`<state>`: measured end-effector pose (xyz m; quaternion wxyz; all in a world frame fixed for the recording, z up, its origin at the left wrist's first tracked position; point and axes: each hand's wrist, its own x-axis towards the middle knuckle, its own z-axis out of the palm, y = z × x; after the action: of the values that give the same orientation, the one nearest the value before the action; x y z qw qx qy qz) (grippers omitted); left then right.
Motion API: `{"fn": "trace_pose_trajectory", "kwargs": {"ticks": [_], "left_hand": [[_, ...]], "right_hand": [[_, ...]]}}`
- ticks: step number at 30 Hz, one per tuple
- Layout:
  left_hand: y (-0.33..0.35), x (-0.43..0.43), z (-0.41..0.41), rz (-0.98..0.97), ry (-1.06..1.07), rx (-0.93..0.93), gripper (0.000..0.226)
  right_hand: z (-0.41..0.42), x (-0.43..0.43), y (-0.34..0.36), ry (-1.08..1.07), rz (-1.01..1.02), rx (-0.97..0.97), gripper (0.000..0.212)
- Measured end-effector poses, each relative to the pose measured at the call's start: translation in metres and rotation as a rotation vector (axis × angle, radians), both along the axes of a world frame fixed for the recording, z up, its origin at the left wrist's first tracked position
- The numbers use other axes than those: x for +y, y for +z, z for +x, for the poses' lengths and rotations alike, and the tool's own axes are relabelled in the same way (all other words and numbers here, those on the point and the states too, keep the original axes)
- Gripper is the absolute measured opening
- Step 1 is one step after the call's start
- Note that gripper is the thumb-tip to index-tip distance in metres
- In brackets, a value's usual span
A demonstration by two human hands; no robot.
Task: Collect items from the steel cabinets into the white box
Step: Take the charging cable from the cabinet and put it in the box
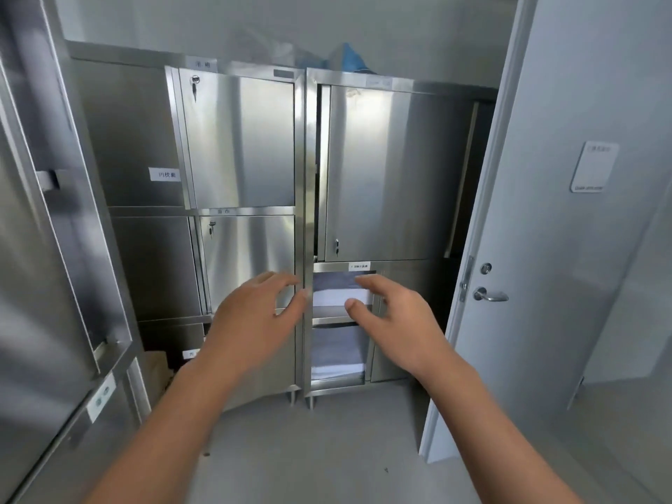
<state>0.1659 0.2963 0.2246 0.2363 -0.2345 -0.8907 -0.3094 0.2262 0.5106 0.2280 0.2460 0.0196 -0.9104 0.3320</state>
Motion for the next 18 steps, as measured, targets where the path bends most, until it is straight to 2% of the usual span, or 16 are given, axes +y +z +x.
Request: {"fn": "trace_pose_trajectory", "kwargs": {"ticks": [8, 18], "left_hand": [[-0.035, 0.018, -0.016, 0.0, 0.094, -0.062, 0.031], [-0.083, 0.171, -0.051, -0.036, 0.133, -0.145, 0.031]], "right_hand": [[-0.037, 0.03, -0.058, 0.054, -0.122, -0.116, 0.049], [-0.081, 0.175, -0.101, 0.099, -0.098, -0.226, 0.053]]}}
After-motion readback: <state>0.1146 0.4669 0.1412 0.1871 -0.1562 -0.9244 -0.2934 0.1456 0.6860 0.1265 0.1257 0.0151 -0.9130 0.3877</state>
